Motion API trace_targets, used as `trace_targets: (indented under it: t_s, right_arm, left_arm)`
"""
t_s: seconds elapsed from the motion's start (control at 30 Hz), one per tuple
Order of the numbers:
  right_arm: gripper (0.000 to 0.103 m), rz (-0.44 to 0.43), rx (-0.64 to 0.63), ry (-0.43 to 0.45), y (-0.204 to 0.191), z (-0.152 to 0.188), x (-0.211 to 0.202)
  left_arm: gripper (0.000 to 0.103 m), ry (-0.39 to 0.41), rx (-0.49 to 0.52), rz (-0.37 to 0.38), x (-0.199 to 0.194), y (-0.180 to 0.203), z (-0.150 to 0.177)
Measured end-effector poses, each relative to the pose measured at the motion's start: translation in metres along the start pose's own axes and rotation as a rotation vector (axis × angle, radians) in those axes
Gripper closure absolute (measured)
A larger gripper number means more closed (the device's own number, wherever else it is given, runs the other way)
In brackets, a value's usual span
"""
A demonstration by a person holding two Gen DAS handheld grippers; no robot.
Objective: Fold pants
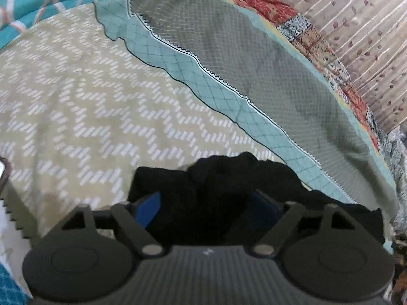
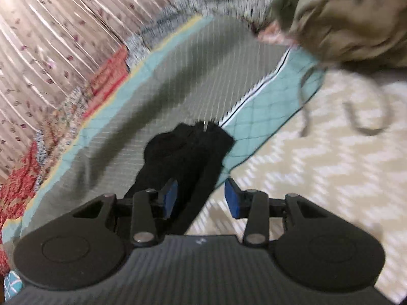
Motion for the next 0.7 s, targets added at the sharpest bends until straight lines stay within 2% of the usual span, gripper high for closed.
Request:
trace_targets:
  t_s: [0.03, 0.07, 0.1, 0.13, 0.17, 0.2, 0.3, 0.37, 0.43, 0.5, 0.57, 0.63, 0.67, 0.7]
  right_arm:
    - [0.057, 0.015, 0.024, -0.016, 0.004, 0.003, 0.008]
    - [0.056, 0.012, 0.052, -0.034, 0.005, 0.007, 0.016]
    - [0.062, -0.009, 0.065, -0.040, 0.005, 0.011, 0.020]
    - [0.100, -0.015, 0.055, -0.035, 0.001, 0.015, 0.021]
    - [0.098, -0.006, 0.044, -0.040, -0.002, 0.017, 0.018]
    - [0.098, -0.014, 0.043, -0.011, -0.004, 0.014, 0.008]
    - [0.098, -0.082, 0.032, 0.156, -0.008, -0.022, -0.041]
    - [0.098, -0.027, 0.031, 0.241, 0.001, -0.046, -0.063]
    - [0.098, 0.075, 0.012, 0.274, 0.015, -0.060, -0.068]
    - [0.095, 0.162, -0.025, 0.231, 0.027, -0.059, -0.057]
    - [0.089, 0.254, -0.045, 0.194, 0.040, -0.059, -0.048]
    - [0.068, 0.322, -0.020, 0.267, 0.052, -0.064, -0.062]
    - [0.067, 0.329, 0.026, 0.317, 0.057, -0.068, -0.073]
    - [0.067, 0.300, 0.072, 0.347, 0.057, -0.071, -0.084]
  left_arm:
    - [0.022, 0.006, 0.015, -0.007, 0.003, 0.002, 0.000]
    - [0.032, 0.011, 0.028, -0.017, 0.003, 0.004, 0.001]
    - [0.040, 0.014, 0.040, -0.031, 0.004, 0.005, 0.002]
    - [0.062, 0.013, 0.050, -0.035, 0.005, 0.007, 0.000]
    - [0.091, 0.012, 0.058, -0.024, 0.006, 0.008, 0.000]
    - [0.094, 0.003, 0.056, -0.002, 0.006, 0.009, -0.001]
    - [0.095, 0.006, 0.077, -0.010, 0.001, 0.013, -0.006]
    - [0.095, 0.003, 0.081, 0.007, -0.001, 0.016, -0.007]
    - [0.094, -0.002, 0.068, 0.051, 0.000, 0.020, -0.005]
    - [0.086, -0.008, 0.084, 0.056, 0.003, 0.025, -0.001]
    - [0.068, -0.017, 0.121, 0.020, 0.005, 0.030, 0.001]
    - [0.060, -0.004, 0.147, 0.022, -0.001, 0.033, -0.002]
    - [0.052, 0.007, 0.156, 0.016, -0.004, 0.034, -0.005]
    - [0.048, 0.022, 0.162, 0.009, -0.009, 0.034, -0.009]
Point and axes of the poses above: each gripper's, at about its wrist camera, not at the fingertips, and x roughly the way its jaws point, y to its right, z to its underside, the point moved 6 cm from there along x, roughly the way its jaws point, and after that the axes turned 15 degrees about x, right-handed, at the moved point
